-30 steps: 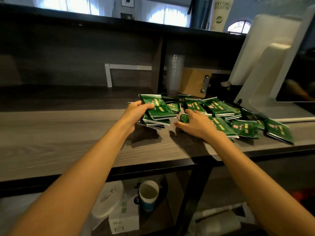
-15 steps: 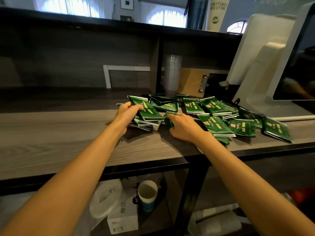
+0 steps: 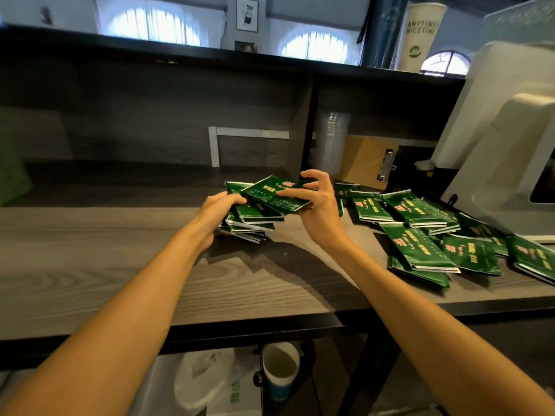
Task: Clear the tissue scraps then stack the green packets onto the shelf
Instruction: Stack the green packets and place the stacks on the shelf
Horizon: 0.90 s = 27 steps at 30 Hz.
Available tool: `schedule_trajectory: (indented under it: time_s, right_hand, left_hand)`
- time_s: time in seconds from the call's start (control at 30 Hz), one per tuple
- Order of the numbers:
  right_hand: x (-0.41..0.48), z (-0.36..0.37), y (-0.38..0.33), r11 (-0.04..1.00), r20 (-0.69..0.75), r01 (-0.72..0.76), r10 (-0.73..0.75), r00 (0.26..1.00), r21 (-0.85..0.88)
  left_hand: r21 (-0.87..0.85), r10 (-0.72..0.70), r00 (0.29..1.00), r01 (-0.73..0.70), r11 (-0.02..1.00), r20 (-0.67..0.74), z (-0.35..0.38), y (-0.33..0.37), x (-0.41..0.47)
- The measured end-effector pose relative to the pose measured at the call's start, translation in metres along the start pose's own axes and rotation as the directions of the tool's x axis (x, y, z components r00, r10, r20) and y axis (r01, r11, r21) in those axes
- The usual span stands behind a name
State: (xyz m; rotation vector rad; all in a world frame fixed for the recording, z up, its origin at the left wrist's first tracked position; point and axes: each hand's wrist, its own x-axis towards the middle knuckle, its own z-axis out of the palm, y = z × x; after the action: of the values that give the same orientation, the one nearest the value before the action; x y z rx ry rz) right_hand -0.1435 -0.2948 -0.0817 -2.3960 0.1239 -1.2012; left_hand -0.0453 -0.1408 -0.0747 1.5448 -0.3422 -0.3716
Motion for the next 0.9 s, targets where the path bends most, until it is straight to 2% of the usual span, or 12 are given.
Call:
schedule_trajectory:
  time_s: [0.07,0.13,0.2,0.23,0.33,0.43,0.53,0.6,0.77,0.9]
  right_hand:
    - [0.004,0.01,-0.009,0.963,0.174,-0.162,0.126,0.977,0.215]
    - [0.007,0.016,-0.018,0.836,0.34,-0.371,0.239,0.909,0.404]
    - [0.011,0.019,-0.023,0.709,0.405,-0.479,0.29,0.867,0.517]
    - [0.012,0.02,-0.024,0.672,0.415,-0.509,0.314,0.854,0.538]
    - [0.016,0.018,-0.024,0.723,0.381,-0.535,0.39,0.839,0.438]
    - [0.024,0.02,-0.014,0.614,0.456,-0.679,0.509,0.73,0.402]
    - [0.029,0.022,-0.005,0.573,0.496,-0.76,0.586,0.641,0.305]
    - [0.028,0.02,-0.004,0.562,0.528,-0.761,0.56,0.639,0.325]
    - [0.032,0.008,0.003,0.407,0.546,-0.741,0.504,0.67,0.534]
    - [0.036,-0.002,0.011,0.266,0.633,-0.773,0.453,0.628,0.577]
  left_hand:
    - [-0.042,-0.003,0.999,0.001,0.999,-0.05,-0.002,-0.002,0.003]
    - [-0.044,0.017,0.994,-0.022,0.999,-0.109,-0.004,-0.003,0.007]
    - [-0.044,0.045,0.987,-0.052,0.998,-0.157,-0.006,-0.003,0.009]
    - [-0.051,0.059,0.984,-0.068,0.996,-0.17,-0.006,-0.003,0.01]
    - [-0.039,0.108,0.978,-0.117,0.992,-0.179,-0.005,-0.004,0.011]
    - [0.03,0.16,0.966,-0.157,0.987,-0.205,-0.005,-0.006,0.011]
    - [0.081,0.216,0.941,-0.202,0.976,-0.261,-0.008,-0.007,0.011]
    - [0.09,0.232,0.932,-0.215,0.972,-0.278,-0.009,-0.007,0.01]
    - [0.027,0.212,0.939,-0.213,0.977,-0.271,-0.012,-0.006,0.012]
    - [-0.025,0.159,0.96,-0.169,0.985,-0.231,-0.011,-0.004,0.011]
